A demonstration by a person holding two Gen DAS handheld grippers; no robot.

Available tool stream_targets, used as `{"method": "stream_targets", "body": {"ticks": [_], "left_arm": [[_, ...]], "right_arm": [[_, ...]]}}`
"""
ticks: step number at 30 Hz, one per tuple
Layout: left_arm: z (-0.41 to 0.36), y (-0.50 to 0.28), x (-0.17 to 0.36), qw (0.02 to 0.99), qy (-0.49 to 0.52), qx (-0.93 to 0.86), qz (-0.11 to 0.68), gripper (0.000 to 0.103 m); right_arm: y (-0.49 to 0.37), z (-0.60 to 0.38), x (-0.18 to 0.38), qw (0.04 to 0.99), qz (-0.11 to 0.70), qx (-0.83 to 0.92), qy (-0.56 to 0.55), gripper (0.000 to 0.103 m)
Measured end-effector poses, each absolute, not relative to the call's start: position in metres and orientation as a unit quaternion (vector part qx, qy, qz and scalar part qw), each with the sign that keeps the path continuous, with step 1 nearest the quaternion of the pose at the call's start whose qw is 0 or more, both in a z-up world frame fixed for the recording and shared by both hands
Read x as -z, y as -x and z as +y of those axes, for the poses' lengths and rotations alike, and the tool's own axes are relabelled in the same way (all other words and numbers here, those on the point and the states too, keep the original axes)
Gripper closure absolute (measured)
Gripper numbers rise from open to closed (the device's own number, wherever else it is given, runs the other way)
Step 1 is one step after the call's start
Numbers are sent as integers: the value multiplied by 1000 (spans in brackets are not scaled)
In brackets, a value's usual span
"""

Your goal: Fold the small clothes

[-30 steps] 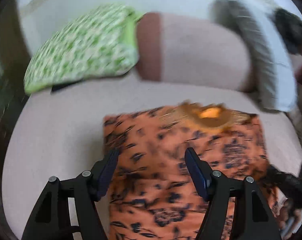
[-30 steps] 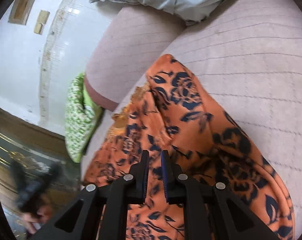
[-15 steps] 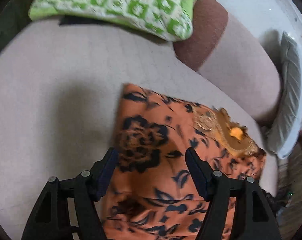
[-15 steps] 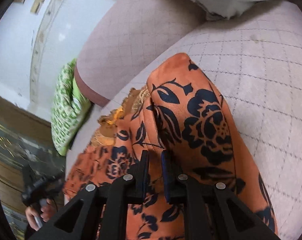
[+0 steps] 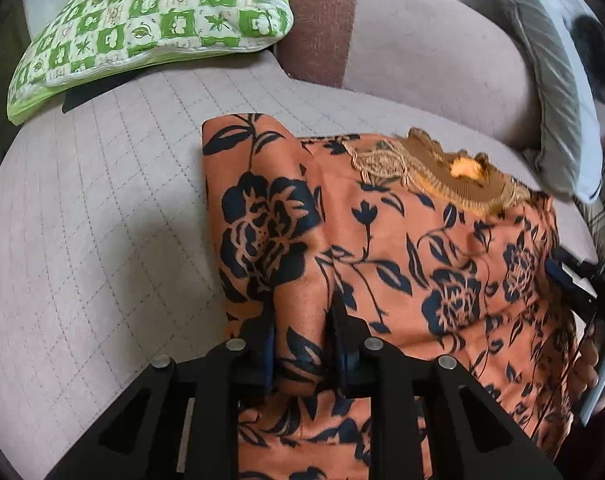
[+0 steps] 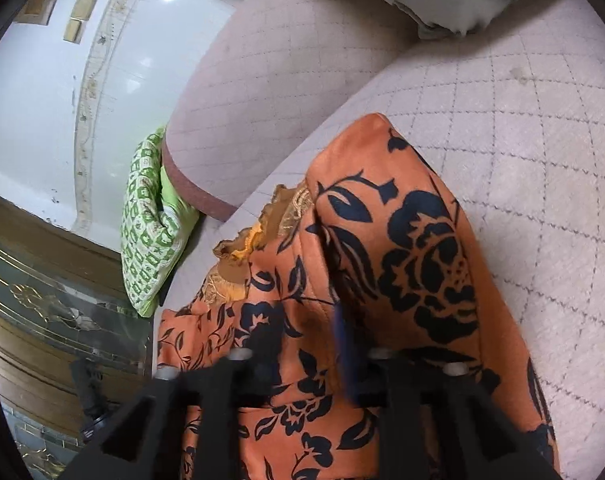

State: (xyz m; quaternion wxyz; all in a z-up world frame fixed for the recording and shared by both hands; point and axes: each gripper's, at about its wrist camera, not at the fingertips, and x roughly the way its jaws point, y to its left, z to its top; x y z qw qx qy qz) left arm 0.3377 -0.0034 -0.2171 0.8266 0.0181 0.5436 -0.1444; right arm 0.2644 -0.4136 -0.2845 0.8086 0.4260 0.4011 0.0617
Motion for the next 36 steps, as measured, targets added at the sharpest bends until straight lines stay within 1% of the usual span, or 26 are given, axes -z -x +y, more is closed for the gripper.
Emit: {"method": "stream_targets", "body": {"ticks": [1,5,6,7,8,11,18,20,22,24,27,28,29,31,33,36], "left_arm": [[-2,-337,218,825,-16,145,546,78],[6,-336,217,822,11,141,551,78],[7,-337,217,823,13,140,551,78],[6,-338,214,823,16,136,551,78],[8,-337,212,824,20,134,550,78],[8,-333,199,832,25,133,538,78],[14,-304,164,845,19,168,507,79],[14,-296,163,842,6,173,510,79],[14,-290,167,842,-10,165,513,79],[15,-288,169,844,-17,156,513,79],[12,-299,168,852,-2,142,504,73],[8,-306,165,856,9,139,498,68],[4,-310,163,859,14,136,494,60],[-12,-322,163,867,15,128,482,53],[-27,-332,168,869,8,120,480,52],[-47,-344,191,859,-43,98,500,52]], "right_arm": [[-265,-412,287,804,407,-64,-429,39],[-269,-391,281,822,423,-58,-376,39],[-269,-384,279,832,428,-50,-350,50],[-268,-379,278,839,430,-39,-330,85],[-268,-377,279,841,438,-28,-316,97],[-261,-383,277,837,426,-30,-342,97],[-212,-401,185,877,323,-60,-351,97],[-197,-414,174,880,316,-46,-351,97],[-188,-429,177,881,329,-13,-340,97],[-187,-444,194,867,361,11,-344,97],[-196,-453,238,806,449,3,-386,96],[-197,-451,244,801,458,4,-386,94],[-198,-448,246,801,465,6,-377,94],[-202,-446,245,806,483,35,-341,93],[-204,-453,243,802,493,48,-333,93],[-191,-479,238,791,481,70,-371,93]]}}
